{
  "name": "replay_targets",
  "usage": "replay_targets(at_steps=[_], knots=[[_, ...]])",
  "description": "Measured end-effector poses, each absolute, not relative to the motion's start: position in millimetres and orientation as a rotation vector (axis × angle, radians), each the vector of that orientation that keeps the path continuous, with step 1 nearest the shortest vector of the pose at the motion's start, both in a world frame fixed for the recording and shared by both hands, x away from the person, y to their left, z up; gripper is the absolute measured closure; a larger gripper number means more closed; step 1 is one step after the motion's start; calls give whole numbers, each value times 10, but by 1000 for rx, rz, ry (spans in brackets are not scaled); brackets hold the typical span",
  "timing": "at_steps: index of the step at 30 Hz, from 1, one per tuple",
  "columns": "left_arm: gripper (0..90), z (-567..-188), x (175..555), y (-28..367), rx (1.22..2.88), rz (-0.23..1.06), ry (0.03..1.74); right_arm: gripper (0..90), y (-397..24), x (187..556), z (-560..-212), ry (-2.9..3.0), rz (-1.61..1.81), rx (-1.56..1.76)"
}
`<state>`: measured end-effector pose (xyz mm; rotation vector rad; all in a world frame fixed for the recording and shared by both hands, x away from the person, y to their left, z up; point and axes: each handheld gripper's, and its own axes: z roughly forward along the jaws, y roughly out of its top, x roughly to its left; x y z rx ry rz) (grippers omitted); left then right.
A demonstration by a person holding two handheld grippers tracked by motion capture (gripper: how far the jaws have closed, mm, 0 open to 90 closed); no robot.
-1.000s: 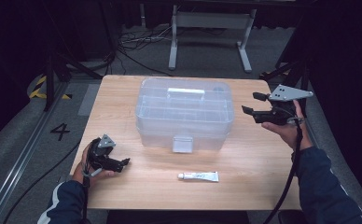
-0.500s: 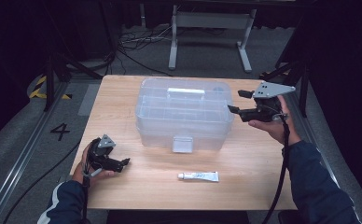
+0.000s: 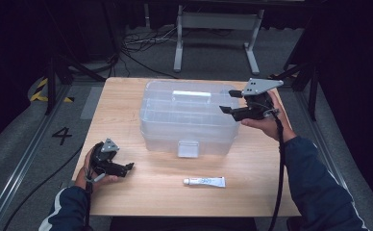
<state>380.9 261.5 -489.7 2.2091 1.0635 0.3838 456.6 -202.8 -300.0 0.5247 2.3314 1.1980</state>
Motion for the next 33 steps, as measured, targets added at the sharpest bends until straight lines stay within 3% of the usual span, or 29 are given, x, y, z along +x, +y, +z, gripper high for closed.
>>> replay_targets(at_steps=[3,6,7,16,29,33], knots=[[65,-4885,3826,2620,2203,393,1050,401,-1962,4617,-3011,2352,1203,530],[180,-4870,3876,2625,2172,369,1065,409,-1892,4673,-3026,2379,1187,526],[146,-4861,3904,2606,2167,369,1067,411,-1868,4689,-3026,2385,1186,528],[159,-4705,4108,2303,2158,365,981,490,-1639,4809,-3018,2439,1126,547],[156,-4605,4304,1966,2146,335,832,747,-1456,4940,-3078,2458,1052,592],[70,-4550,4328,1879,2155,371,840,753,-1444,4943,-3072,2466,1047,579]])
